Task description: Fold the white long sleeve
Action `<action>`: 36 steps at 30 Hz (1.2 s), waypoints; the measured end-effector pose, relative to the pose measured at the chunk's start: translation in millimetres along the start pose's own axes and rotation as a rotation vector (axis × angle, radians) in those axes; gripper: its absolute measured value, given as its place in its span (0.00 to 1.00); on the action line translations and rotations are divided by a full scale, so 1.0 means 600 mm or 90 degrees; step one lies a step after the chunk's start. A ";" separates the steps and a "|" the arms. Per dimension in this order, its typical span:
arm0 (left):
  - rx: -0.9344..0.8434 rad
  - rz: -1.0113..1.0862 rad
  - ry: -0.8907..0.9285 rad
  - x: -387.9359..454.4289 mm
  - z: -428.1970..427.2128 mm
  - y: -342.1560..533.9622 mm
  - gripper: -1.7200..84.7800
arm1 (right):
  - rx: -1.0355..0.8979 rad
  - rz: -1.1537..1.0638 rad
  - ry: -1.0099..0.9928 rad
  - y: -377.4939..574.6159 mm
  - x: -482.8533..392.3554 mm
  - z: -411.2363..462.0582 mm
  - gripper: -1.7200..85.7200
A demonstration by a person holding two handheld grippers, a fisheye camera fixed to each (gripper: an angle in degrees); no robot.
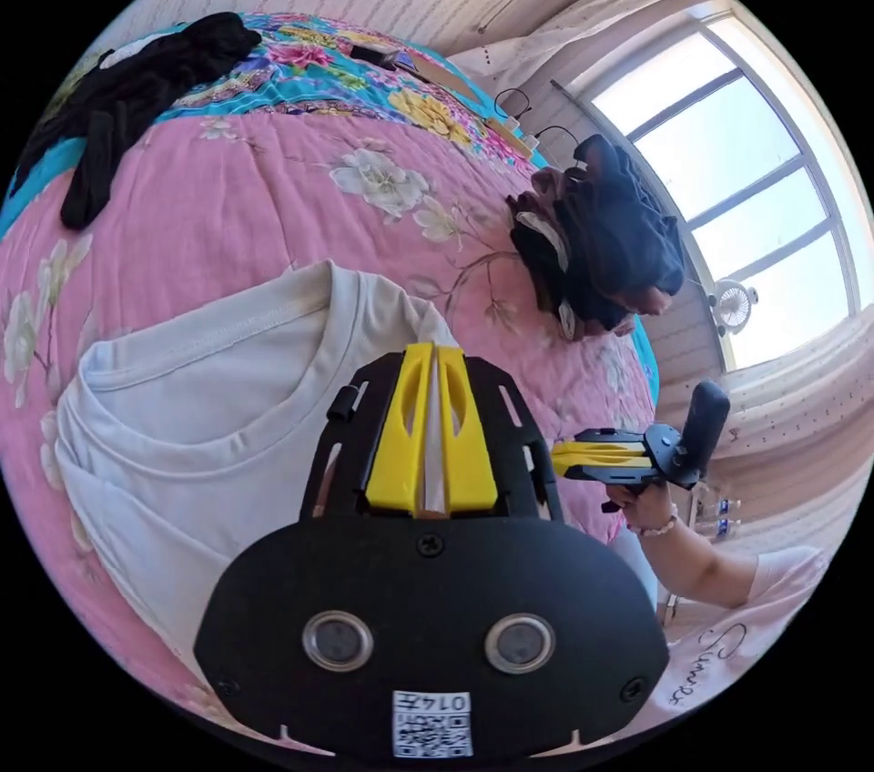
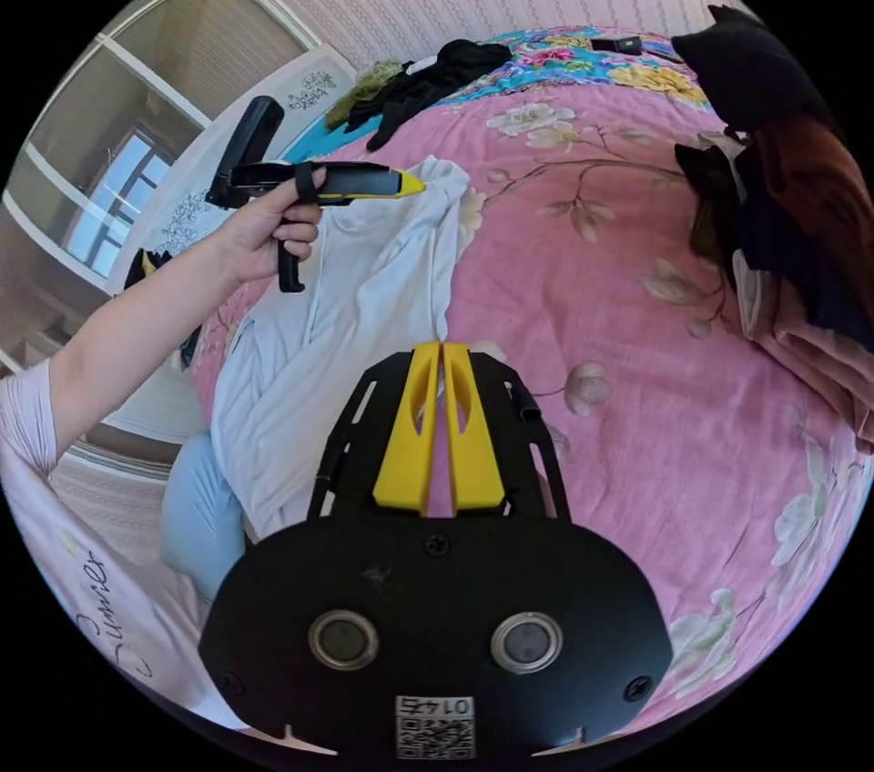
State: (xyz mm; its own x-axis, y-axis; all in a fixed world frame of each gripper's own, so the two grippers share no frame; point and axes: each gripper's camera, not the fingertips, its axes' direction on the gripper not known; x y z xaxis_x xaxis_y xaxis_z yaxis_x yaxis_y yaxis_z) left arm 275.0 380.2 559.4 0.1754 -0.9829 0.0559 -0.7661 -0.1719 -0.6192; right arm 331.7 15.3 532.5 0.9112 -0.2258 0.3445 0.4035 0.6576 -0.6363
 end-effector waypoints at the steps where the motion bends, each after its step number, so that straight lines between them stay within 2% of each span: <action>1: 0.003 0.011 0.018 -0.005 0.002 -0.013 0.02 | 0.012 -0.007 -0.005 0.001 0.005 -0.014 0.02; 6: -0.018 0.087 -0.041 -0.006 0.015 -0.049 0.01 | 0.045 0.006 -0.030 0.007 0.033 -0.051 0.02; 9: -0.023 0.051 -0.101 -0.030 0.027 -0.054 0.01 | 0.035 0.030 -0.022 0.010 0.052 -0.047 0.02; 12: -0.040 0.018 -0.065 -0.054 0.027 -0.062 0.03 | 0.019 0.056 -0.029 0.009 0.068 -0.034 0.02; 18: 0.077 0.059 -0.081 -0.090 -0.131 -0.010 0.07 | 0.040 0.051 -0.014 -0.020 0.076 -0.087 0.05; 20: 0.117 0.052 -0.127 -0.126 -0.209 0.045 0.07 | 0.057 0.017 -0.027 -0.056 0.070 -0.098 0.08; 24: 0.124 -0.013 -0.227 -0.205 -0.288 0.122 0.08 | 0.053 -0.024 -0.023 -0.138 0.049 -0.081 0.12; 29: 0.154 -0.165 -0.157 -0.320 -0.332 0.189 0.11 | 0.018 -0.023 0.047 -0.245 0.034 -0.021 0.15; 34: 0.151 -0.151 -0.082 -0.338 -0.303 0.183 0.15 | -0.081 0.017 0.086 -0.288 0.048 0.020 0.07; 36: 0.117 -0.126 -0.080 -0.332 -0.279 0.174 0.15 | -0.071 0.027 0.058 -0.291 0.055 0.005 0.05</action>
State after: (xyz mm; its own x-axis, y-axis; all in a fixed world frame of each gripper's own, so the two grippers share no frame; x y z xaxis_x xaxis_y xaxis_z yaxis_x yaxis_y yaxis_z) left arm 56.6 547.0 615.0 0.3941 -0.9136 0.0999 -0.5865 -0.3337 -0.7380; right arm 291.3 -105.0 656.9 0.9292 -0.2678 0.2546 0.3669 0.5854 -0.7230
